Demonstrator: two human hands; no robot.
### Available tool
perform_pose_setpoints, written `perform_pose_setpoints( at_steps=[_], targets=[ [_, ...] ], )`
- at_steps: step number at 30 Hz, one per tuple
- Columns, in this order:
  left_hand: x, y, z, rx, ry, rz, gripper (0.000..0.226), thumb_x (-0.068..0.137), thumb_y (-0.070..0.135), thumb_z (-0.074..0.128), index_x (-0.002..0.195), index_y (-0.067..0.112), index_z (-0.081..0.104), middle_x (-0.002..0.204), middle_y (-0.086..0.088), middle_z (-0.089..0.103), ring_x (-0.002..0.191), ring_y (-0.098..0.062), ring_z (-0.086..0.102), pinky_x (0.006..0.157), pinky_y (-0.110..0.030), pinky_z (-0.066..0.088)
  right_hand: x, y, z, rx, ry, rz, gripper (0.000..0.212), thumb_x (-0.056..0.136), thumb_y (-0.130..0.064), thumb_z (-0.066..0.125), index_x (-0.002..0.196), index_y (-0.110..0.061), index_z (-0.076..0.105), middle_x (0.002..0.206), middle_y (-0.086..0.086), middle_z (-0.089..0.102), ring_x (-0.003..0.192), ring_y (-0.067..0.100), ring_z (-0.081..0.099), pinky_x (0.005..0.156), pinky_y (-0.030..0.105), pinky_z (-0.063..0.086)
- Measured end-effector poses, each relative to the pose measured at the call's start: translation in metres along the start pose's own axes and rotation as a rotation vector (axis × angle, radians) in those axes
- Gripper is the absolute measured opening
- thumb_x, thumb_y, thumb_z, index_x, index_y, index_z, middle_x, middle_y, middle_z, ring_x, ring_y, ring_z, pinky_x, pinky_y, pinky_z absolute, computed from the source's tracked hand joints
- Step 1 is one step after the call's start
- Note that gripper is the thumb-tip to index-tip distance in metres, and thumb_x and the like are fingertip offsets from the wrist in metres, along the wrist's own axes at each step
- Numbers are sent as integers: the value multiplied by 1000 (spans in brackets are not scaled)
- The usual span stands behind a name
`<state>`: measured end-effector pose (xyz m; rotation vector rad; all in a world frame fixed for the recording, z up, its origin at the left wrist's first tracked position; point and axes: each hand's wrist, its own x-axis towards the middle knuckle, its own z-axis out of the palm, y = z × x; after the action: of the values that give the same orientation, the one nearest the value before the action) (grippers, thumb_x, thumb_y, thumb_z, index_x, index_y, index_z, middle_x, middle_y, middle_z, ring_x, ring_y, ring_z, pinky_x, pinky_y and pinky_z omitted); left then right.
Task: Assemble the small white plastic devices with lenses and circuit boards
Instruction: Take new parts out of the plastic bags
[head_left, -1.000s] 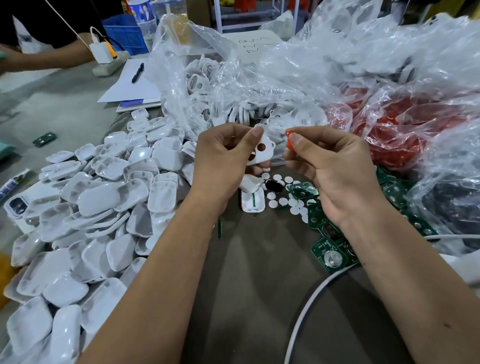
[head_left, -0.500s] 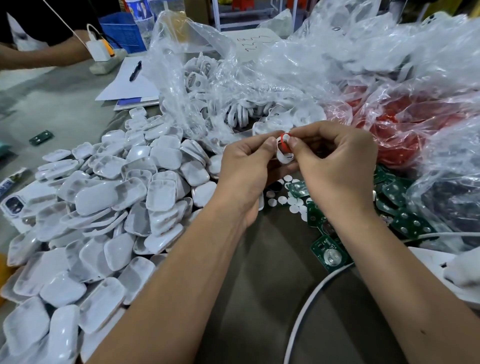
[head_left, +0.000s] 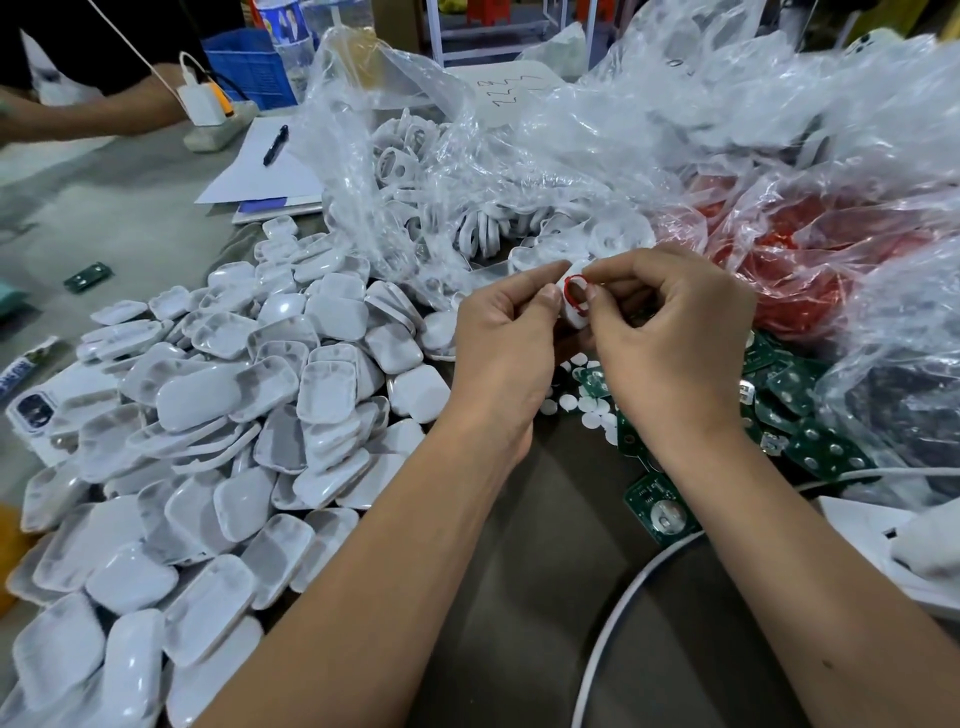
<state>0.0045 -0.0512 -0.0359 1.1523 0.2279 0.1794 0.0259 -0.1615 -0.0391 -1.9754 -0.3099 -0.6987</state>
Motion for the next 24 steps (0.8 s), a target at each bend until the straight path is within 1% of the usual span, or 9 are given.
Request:
perform_pose_setpoints(
  at_steps=[2,5,9,12,14,17,21,24],
  targets=[
    [0,-1,0,-7,4,4,28,105,0,49,126,-1,67,110,-23,75,104,-32,74,80,-31,62,0,0,-1,4,7,-7,10,86,-13,76,88,-21,81,77,-7,70,63,13,70,61,41,61],
    [1,-2,0,12,7,17,28,105,1,48,125,1,69,108,-20,76,103,-31,75,86,-35,62,0,-1,-2,-1,13,-20,12,86,-10,73,89,-18,81,79,-4,71,62,14,70,61,40,61],
    [0,-2,1,16,15,28,28,106,2,48,124,3,69,106,-20,76,99,-27,76,78,-28,61,0,-2,-1,-47,15,-53,13,85,-8,75,88,-19,82,77,-4,70,60,10,68,61,38,59],
    [0,-3,1,53,19,61,27,105,2,49,123,4,70,106,-19,77,101,-28,75,81,-29,62,0,-3,-2,-57,13,-67,14,85,-9,75,88,-20,82,76,-6,70,61,7,66,61,33,58],
    [0,-3,2,58,21,68,27,105,2,49,123,5,70,107,-19,76,103,-29,75,84,-30,62,0,-4,-2,-49,18,-64,14,85,-8,75,88,-20,82,76,-6,70,62,7,66,61,32,57],
    [0,-3,2,50,26,65,27,106,3,49,122,6,71,105,-19,77,100,-29,75,80,-29,62,0,-4,-2,-45,19,-49,13,86,-8,74,88,-19,82,78,-5,71,63,8,67,62,34,58],
    [0,-2,1,47,28,63,28,106,3,49,122,7,71,103,-19,77,93,-24,76,76,-26,61,0,-3,-4,-44,-6,-31,13,86,-6,74,90,-15,82,79,-2,72,62,12,69,63,39,61],
    [0,-3,0,73,20,73,27,105,2,50,121,8,72,102,-18,77,96,-26,76,80,-30,63,1,-3,-3,-55,-19,-32,13,85,-6,75,90,-15,83,78,-1,71,63,14,69,62,41,60]
  ],
)
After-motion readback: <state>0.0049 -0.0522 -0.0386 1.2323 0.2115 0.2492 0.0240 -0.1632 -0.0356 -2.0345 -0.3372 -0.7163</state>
